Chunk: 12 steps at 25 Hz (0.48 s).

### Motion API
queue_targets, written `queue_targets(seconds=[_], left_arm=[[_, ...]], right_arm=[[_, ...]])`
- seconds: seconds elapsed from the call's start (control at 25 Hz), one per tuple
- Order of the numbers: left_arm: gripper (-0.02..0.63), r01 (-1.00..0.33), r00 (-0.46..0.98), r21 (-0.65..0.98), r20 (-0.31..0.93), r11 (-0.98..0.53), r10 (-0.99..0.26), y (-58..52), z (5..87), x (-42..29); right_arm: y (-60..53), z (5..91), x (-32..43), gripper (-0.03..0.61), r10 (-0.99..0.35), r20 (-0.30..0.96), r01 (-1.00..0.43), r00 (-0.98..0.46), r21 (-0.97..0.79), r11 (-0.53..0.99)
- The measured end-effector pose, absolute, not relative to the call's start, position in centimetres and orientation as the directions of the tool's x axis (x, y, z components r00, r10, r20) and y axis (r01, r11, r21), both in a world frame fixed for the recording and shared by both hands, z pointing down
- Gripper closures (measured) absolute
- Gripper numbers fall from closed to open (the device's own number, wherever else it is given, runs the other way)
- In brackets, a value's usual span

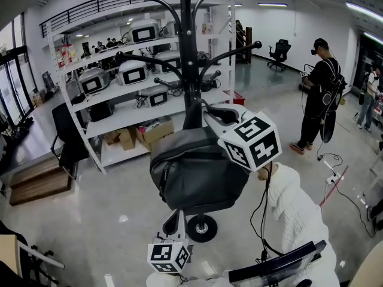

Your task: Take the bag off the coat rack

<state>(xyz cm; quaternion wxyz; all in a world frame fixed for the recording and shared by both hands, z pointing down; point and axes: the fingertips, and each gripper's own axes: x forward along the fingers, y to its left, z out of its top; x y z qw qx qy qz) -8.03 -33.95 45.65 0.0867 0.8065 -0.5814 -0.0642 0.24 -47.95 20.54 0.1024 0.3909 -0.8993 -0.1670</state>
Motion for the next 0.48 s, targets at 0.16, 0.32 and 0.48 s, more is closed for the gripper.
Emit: queue_targets(seconds=[0.16, 0.32, 0.48], left_arm=[[0.612, -0.923, 0.322, 0.218, -0.005, -0.316, -0.947, -33.2, 45.4, -7.6], [0.612, -0.92, 0.329, 0.223, -0.002, -0.321, -0.944, -32.5, 45.5, -7.1], [0.612, -0.918, 0.337, 0.223, 0.005, -0.327, -0.942, -31.7, 45.6, -6.3]], right_arm=[[-47.4, 21.8, 1.1, 0.531, -0.753, 0.059, -0.691, -0.655, 0.354, 0.63], [-46.8, 23.5, 2.2, 0.531, -0.762, 0.068, -0.711, -0.644, 0.316, 0.628], [-45.9, 25.2, 3.4, 0.531, -0.769, 0.071, -0.726, -0.636, 0.283, 0.627]])
